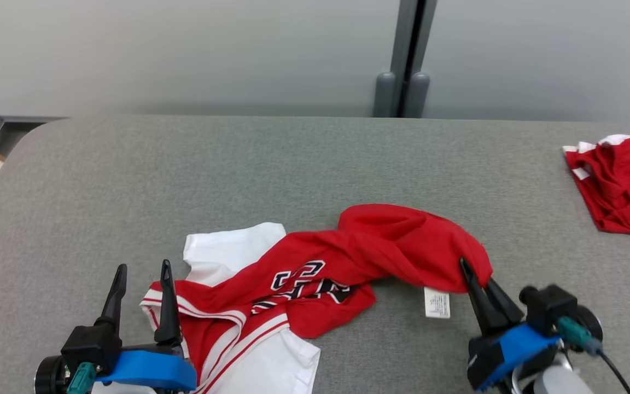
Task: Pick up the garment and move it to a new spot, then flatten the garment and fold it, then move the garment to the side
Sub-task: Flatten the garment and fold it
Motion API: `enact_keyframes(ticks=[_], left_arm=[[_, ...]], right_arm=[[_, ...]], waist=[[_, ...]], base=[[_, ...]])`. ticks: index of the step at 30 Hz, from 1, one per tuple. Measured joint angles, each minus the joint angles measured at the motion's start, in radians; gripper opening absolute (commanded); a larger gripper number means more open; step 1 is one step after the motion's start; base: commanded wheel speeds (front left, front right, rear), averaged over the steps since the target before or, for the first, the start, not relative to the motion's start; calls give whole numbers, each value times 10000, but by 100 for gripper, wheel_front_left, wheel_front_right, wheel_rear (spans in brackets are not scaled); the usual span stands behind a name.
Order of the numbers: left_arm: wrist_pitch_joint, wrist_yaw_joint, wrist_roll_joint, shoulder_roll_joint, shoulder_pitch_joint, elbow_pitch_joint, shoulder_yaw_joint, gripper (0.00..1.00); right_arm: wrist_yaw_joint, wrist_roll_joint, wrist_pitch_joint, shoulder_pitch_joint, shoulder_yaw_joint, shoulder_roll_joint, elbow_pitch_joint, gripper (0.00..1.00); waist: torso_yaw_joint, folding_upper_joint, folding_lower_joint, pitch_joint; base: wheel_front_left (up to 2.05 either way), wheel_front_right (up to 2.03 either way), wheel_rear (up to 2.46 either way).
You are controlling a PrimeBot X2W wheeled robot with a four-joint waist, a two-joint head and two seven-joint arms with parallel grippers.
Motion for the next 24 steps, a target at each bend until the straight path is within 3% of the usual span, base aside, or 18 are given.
enact_keyframes(ticks=[13, 19, 24], left_arm=[[0, -8, 6, -2, 364, -132, 186, 100], [0, 73, 27, -2, 411, -291, 173, 100], [0, 73, 31, -2, 340, -307, 159, 100]], right_arm=[[0, 261, 2249, 3977, -756, 489, -6564, 0], [0, 272, 3321, 4624, -1062, 744, -9518, 0], [0, 167, 3862, 4564, -1083, 863, -10776, 0]], waist=[[-802, 0, 0, -339], [-1062, 1, 0, -231], [-1118, 0, 0, -108]], base=[[0, 0, 0], [0, 0, 0], [0, 0, 0]])
